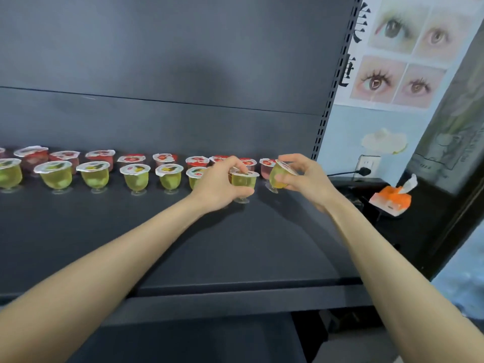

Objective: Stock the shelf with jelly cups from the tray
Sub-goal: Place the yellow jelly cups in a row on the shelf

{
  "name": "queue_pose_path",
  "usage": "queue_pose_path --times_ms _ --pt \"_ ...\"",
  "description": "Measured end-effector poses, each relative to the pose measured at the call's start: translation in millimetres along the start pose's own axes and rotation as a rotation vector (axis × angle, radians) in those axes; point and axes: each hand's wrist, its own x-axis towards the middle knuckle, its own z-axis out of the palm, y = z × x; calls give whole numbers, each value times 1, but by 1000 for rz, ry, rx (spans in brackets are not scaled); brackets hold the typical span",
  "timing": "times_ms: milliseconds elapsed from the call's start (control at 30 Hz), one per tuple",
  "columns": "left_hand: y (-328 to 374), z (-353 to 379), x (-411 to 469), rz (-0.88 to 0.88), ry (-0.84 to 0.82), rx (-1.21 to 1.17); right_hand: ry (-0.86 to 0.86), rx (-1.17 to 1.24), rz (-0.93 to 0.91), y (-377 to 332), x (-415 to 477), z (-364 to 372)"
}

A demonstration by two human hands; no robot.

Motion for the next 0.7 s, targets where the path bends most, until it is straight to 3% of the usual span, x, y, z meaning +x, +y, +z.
queue_pose_path --times_ms 200,367,533,700 --pt "7 21 35 73 -24 321 -100 -315 -31 24 53 -20" --pt "1 31 51 173 -33 506 -165 -439 -46 36 75 -21" --pt "-8 39 60 255 -8 835 -207 -547 -84 41 81 -19" --pt "-13 43 65 243 -31 925 -213 -607 -93 39 80 -19"
